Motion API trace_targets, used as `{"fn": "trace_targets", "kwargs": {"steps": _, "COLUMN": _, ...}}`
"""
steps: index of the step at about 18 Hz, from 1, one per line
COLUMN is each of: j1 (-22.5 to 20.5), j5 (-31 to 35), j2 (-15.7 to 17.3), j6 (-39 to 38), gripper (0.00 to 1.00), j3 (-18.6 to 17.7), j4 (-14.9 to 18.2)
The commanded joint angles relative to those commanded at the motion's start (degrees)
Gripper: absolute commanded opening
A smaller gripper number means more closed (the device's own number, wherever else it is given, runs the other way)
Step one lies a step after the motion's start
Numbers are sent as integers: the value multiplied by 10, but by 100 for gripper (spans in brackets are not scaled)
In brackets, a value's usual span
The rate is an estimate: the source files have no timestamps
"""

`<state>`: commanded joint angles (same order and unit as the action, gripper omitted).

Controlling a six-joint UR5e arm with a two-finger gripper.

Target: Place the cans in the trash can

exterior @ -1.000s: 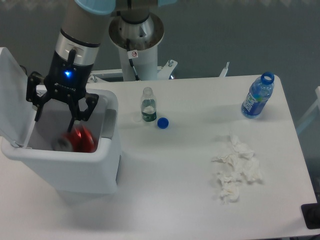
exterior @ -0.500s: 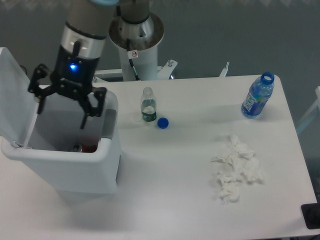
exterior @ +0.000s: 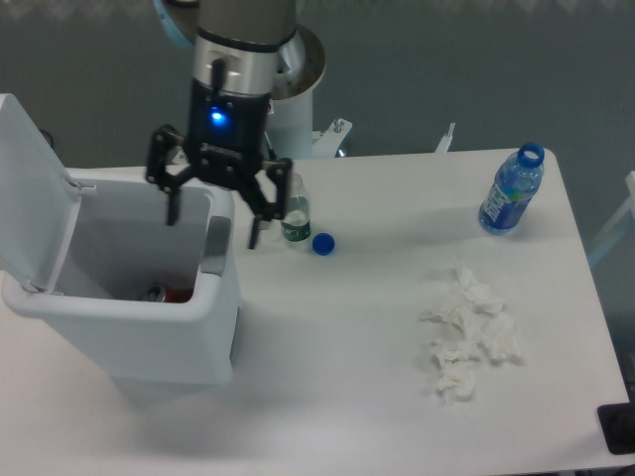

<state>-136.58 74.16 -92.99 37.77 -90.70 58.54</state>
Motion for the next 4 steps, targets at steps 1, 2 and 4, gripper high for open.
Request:
{"fn": "trace_targets", "kwargs": {"steps": 1, "j1": -4, "j5": 13, "j2": -3, "j6": 18, "gripper": 100, "j3": 0, "j4": 0}}
{"fn": "trace_targets", "kwargs": {"steps": 2, "j1": -5, "j5": 19, "j2": -9, "j6": 37, "gripper": 100, "j3": 1, "j4": 0}}
{"fn": "trace_targets", "kwargs": {"steps": 4, "j1": -6, "j5": 24, "j2": -20, "j6": 62, "gripper": 100, "j3": 5, "j4": -1}}
